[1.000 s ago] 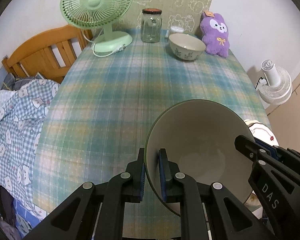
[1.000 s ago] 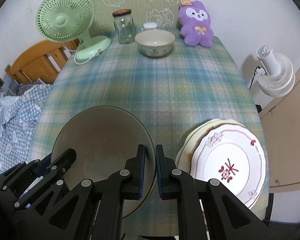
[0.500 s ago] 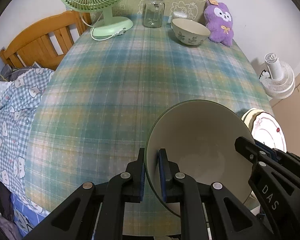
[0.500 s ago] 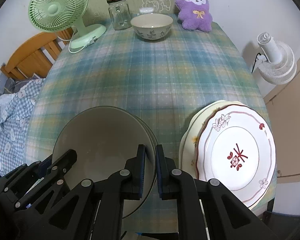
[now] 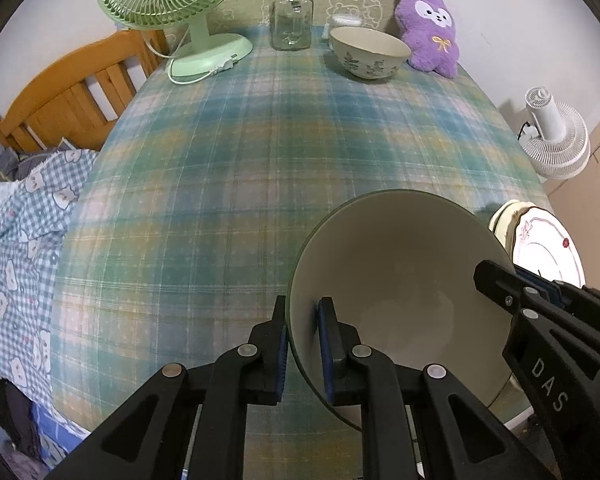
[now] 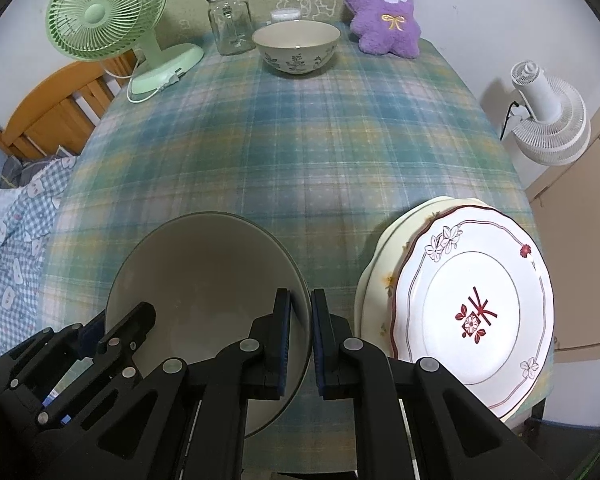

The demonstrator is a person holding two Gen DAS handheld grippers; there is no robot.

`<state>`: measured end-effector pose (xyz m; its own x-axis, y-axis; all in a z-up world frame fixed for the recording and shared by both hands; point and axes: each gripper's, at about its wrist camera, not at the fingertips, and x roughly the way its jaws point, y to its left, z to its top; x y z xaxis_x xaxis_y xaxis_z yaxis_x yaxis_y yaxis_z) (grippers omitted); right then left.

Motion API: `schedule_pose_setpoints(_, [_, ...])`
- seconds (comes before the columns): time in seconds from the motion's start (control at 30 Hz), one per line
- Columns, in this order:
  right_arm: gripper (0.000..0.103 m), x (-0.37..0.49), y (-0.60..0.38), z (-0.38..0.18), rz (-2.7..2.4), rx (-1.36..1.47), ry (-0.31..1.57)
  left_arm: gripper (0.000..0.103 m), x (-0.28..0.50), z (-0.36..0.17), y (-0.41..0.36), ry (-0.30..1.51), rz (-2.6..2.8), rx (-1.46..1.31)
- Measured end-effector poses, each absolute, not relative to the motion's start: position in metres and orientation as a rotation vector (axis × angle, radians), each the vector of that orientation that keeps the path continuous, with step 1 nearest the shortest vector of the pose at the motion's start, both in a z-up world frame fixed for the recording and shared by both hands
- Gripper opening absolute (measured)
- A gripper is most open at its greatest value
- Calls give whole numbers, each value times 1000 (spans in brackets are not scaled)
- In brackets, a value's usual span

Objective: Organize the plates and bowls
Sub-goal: 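Carry the shallow bowl with both grippers toward the plate stack, then lower the shallow bowl near the plates and open both grippers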

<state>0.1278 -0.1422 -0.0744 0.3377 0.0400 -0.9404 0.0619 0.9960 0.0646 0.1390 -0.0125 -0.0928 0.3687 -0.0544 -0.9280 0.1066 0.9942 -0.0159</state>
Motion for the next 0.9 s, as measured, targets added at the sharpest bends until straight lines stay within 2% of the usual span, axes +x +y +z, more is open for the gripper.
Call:
schedule_pose_setpoints(0.1, [13,127,-146,-75,-6,111,1234,14,140,-93,-11,1192,-101,32])
schedule_pose_setpoints(0.2, [13,126,-146,-71,7,111,1223,29,140,-87,-14,1171,-80,46])
schedule_pose_setpoints(0.37, [13,123,-148,-53,31,100,1186,41,136,-69,-12,1132,-47,41])
schedule_pose_setpoints(0.43, [13,122,-149,-45,48,101,1173,56,135,-59,-12,1124,-49,36])
schedule_pose_setpoints(0.47, [13,122,-149,-40,55,98,1166,58,135,-56,-12,1118,-50,34])
schedule_pose_setpoints(0.57, [13,124,-149,-23,81,86,1138,63,137,-40,-9,1076,-46,36])
schedule_pose_setpoints(0.63, [13,127,-148,-11,74,83,1116,72,140,-27,-6,1046,-49,31])
schedule_pose_setpoints(0.8, [13,138,-151,17,38,102,1057,82,151,2,-5,977,-85,58])
schedule_pose_setpoints(0.9, [14,148,-152,33,-1,122,1034,84,162,17,-6,945,-113,65])
